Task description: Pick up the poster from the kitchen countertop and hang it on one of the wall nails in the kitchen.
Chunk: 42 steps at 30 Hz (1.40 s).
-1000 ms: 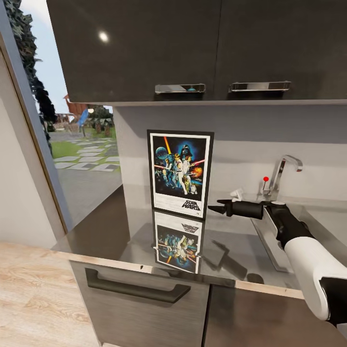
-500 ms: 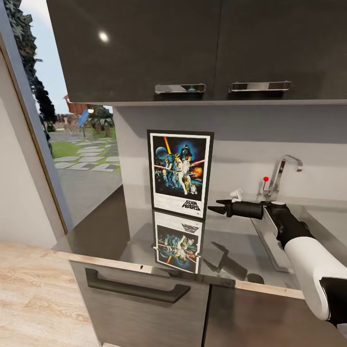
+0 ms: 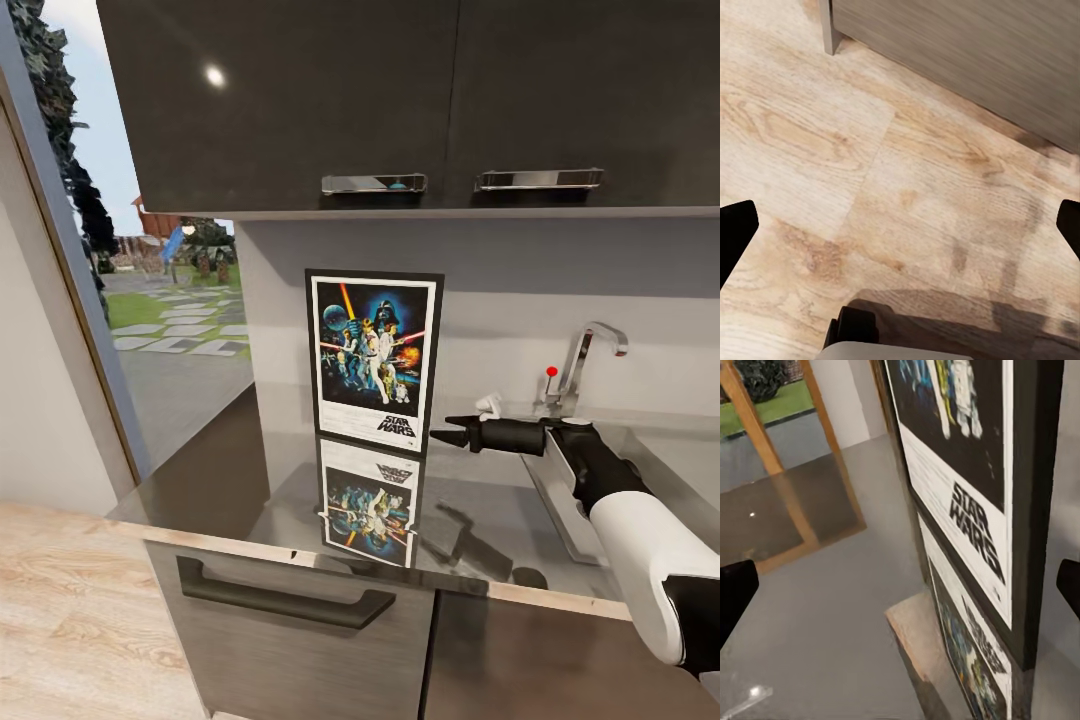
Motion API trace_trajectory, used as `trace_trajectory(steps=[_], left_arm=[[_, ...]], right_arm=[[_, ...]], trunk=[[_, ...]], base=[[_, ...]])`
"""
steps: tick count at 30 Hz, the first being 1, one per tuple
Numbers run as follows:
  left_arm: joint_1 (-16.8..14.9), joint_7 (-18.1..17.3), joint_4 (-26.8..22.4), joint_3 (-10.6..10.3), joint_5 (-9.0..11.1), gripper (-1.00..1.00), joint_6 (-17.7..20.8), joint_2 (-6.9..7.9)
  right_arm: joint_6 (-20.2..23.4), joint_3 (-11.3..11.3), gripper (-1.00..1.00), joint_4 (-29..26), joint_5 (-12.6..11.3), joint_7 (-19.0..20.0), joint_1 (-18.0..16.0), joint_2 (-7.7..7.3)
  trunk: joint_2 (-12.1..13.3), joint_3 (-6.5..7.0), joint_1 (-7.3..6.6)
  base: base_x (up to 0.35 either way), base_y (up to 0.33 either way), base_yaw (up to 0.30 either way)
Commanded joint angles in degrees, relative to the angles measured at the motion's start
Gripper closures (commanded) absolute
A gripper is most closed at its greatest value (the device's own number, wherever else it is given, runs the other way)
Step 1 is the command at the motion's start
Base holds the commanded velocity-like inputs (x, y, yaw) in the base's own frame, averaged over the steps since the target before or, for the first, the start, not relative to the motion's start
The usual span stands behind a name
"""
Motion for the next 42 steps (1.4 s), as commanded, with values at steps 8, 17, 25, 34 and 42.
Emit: trace_trajectory(steps=[8,17,25,34,42], left_arm=[[-0.01,-0.36,-0.04,0.21,0.04,-1.0,-0.04,-0.02],[-0.01,-0.36,-0.04,0.21,0.04,-1.0,-0.04,-0.02],[-0.01,-0.36,-0.04,0.21,0.04,-1.0,-0.04,-0.02],[-0.01,-0.36,-0.04,0.21,0.04,-1.0,-0.04,-0.02],[-0.01,-0.36,-0.04,0.21,0.04,-1.0,-0.04,0.02]], right_arm=[[-1.71,-0.16,-1.0,-0.03,0.45,3.41,-0.02,-0.04],[-2.0,-0.18,-1.0,-0.03,0.49,3.69,-0.03,-0.05],[-2.02,-0.18,-1.0,-0.03,0.49,3.7,-0.04,-0.05],[-2.06,-0.18,-1.0,-0.03,0.49,3.71,-0.02,-0.05],[-2.09,-0.18,-1.0,-0.03,0.49,3.7,-0.05,-0.05]], trunk=[[-0.03,-0.05,0.0],[-0.03,-0.05,0.0],[-0.03,-0.05,0.0],[-0.03,-0.05,0.0],[-0.03,-0.05,0.0]], base=[[0.0,0.0,0.0],[0.0,0.0,0.0],[0.0,0.0,0.0],[0.097,0.0,0.0],[0.136,0.0,0.0]])
